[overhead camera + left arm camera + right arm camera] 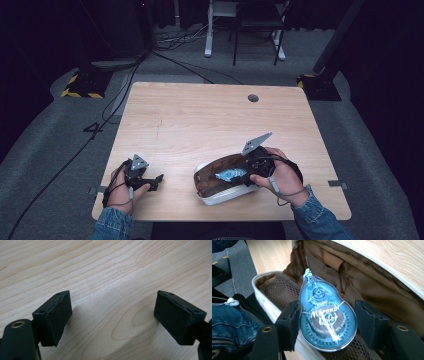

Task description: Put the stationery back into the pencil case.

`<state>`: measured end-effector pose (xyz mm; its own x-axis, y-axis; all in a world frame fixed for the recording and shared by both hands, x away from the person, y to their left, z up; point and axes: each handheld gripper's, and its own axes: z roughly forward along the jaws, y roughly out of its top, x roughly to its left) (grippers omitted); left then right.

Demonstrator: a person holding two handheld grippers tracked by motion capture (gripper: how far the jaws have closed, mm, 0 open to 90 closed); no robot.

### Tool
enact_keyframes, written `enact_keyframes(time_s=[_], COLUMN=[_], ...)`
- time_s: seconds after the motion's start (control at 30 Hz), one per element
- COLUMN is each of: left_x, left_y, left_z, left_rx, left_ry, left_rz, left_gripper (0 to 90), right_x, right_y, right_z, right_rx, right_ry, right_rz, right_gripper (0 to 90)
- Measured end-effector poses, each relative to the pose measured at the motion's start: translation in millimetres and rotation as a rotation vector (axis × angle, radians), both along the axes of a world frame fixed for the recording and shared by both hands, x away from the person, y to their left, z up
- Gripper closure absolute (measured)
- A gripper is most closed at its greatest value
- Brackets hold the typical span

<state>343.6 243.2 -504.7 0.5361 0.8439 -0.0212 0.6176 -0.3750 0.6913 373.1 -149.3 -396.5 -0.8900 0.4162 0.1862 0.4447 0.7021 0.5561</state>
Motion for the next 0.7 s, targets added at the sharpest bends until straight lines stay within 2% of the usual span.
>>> enact_keyframes(time_s=[0.33,0.7], left_x=[-0.1,-0.1], left_y=[-0.1,-0.1], left_z=[0.0,0.0], left_rx=[-0.001,-0.001], left_ry=[0.0,0.0], left_rz=[0.001,0.001], left_gripper=[15.1,15.1], right_x=[9.2,15.1], right_y=[3.8,6.3], right_z=[-14.2,-24.2], right_rx=[-0.002,0.017], right_ry=[0.021,0.007], right_rz=[-0.027,-0.045], right_gripper=[39.6,39.1])
